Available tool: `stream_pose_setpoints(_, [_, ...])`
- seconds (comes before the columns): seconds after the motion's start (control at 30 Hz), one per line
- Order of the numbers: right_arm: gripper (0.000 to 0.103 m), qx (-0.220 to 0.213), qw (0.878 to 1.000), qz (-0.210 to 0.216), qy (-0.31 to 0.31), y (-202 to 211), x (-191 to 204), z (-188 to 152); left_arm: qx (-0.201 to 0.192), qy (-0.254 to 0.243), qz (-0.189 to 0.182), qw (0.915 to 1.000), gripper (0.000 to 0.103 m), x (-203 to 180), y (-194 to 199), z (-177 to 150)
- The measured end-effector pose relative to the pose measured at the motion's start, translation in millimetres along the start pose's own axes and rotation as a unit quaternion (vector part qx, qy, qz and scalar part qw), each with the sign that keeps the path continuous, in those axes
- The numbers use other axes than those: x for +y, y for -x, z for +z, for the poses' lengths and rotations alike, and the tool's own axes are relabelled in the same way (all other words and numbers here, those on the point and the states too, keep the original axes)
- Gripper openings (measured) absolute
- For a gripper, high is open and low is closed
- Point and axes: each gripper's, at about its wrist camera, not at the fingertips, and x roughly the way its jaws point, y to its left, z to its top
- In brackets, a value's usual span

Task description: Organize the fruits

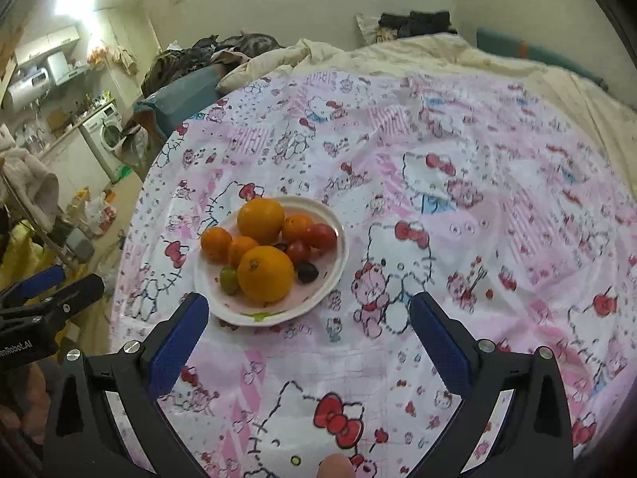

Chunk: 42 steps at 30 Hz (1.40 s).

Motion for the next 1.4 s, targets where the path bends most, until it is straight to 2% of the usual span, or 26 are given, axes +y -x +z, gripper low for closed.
stream_pose_setpoints(0.27, [0.103,-0.017,1.0,-0.008,0.005,6.4,3.5,3.3,-0.006,-0.009,-0.006,0.9999,0.103,-5.9,3.5,-3.1])
stream_pose_setpoints(1.4, [0.103,-0.021,1.0,-0.007,0.006,11.9,6.0,5.6,-0.013,-0.011,-0.002,0.9999,0.103,-8.3,3.9,-2.7])
